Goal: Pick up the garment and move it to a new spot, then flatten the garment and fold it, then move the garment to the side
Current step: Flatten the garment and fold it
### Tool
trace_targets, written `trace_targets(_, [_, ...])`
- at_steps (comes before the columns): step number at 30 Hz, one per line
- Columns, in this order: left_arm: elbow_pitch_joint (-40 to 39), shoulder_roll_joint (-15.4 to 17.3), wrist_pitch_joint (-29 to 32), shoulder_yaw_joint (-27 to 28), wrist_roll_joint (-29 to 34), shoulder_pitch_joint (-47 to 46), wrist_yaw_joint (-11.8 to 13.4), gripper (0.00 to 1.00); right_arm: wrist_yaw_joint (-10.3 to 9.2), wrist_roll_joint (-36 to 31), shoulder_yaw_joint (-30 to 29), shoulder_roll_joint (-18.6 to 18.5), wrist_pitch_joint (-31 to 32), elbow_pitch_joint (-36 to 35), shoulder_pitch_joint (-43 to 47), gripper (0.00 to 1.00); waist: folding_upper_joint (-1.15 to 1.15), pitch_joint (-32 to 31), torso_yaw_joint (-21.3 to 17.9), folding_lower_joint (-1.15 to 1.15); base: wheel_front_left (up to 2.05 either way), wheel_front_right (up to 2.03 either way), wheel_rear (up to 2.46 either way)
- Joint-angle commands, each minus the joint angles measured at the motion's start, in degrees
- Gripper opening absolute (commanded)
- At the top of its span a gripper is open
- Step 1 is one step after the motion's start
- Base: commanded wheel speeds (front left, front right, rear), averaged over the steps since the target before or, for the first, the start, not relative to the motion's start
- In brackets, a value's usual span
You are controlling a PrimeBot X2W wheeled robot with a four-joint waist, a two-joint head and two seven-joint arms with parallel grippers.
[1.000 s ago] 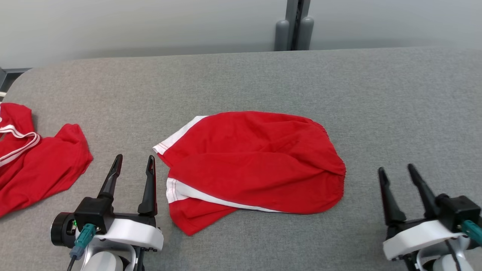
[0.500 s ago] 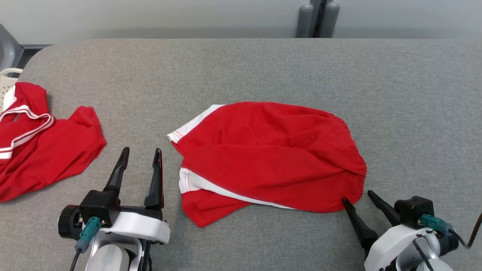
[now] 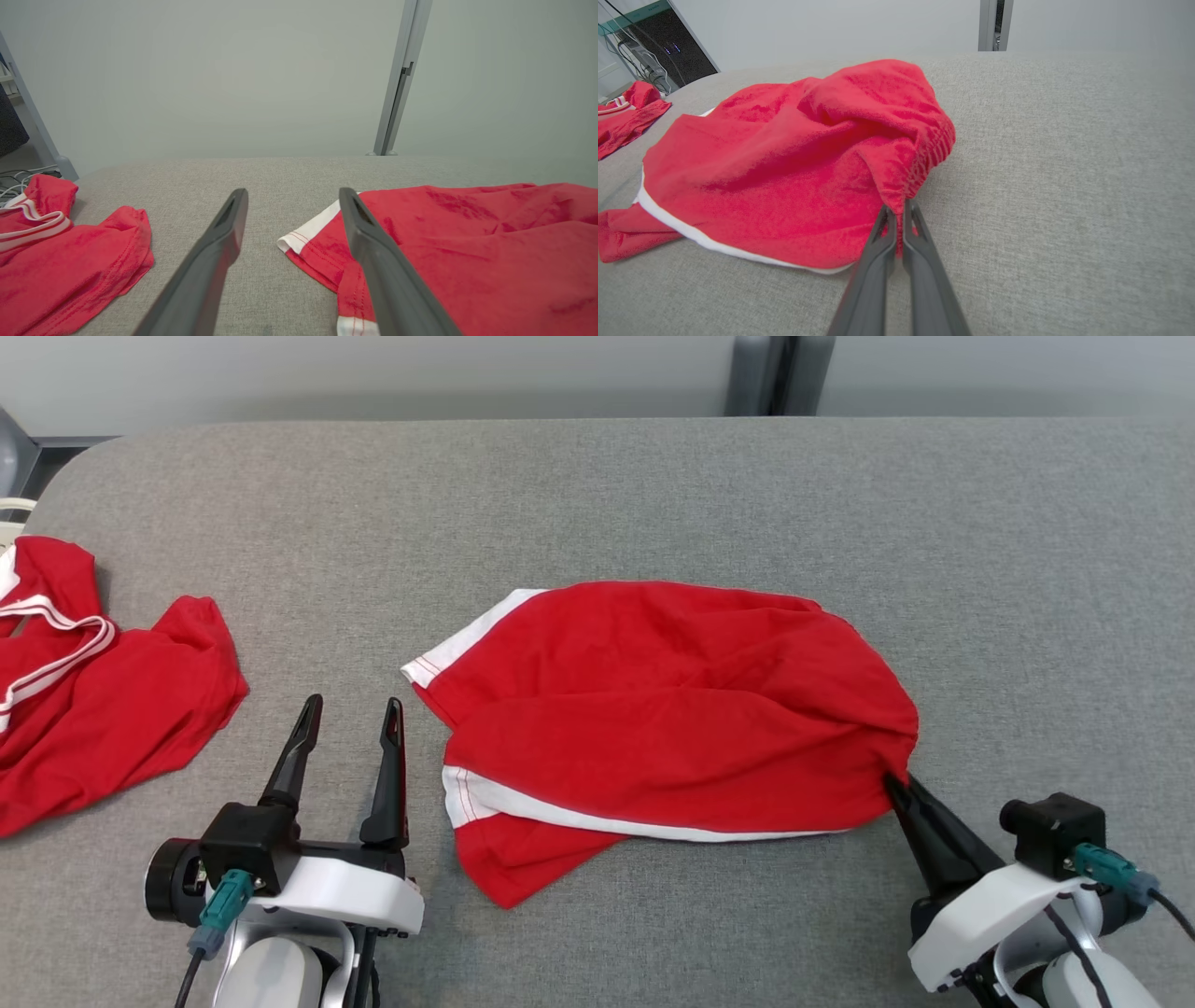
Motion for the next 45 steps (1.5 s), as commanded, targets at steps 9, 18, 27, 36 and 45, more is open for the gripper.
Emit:
trace_targets(9, [-0.2,0.0,-0.3,0.4,0.7,-1.7,-0.9,1.0,0.12,-0.9,-3.1,-0.1,0.7,-6.2,-1.3,0.0,0.0,0.9,-0.2,0.0,0.0,0.0,0.0])
trace_targets(18, [-1.0,-0.4,-0.3,-0.5,0.7,-3.9,-0.9,1.0,0.12,-1.7,-4.3,-0.2,2.6,-7.6,-7.0,0.0,0.0,3.9,2.4,0.0,0.0,0.0,0.0])
trace_targets(27, [-1.5,-0.6,-0.3,-2.7,0.0,-6.4,-1.2,1.0,0.12,-2.6,-1.9,0.5,2.7,-1.5,-15.6,0.0,0.0,7.6,5.7,0.0,0.0,0.0,0.0])
trace_targets(36, [-1.5,-0.6,-0.3,-5.5,-1.5,-7.9,-0.1,1.0,0.12,-3.7,0.9,2.2,2.0,4.7,-19.8,0.0,0.0,8.6,7.2,0.0,0.0,0.0,0.0])
trace_targets(45, [-0.4,-0.6,-0.3,-6.1,-1.5,-7.3,0.1,1.0,0.12,-3.1,2.6,1.7,-2.6,3.9,-16.7,1.0,0.0,6.7,5.4,0.0,0.0,0.0,0.0])
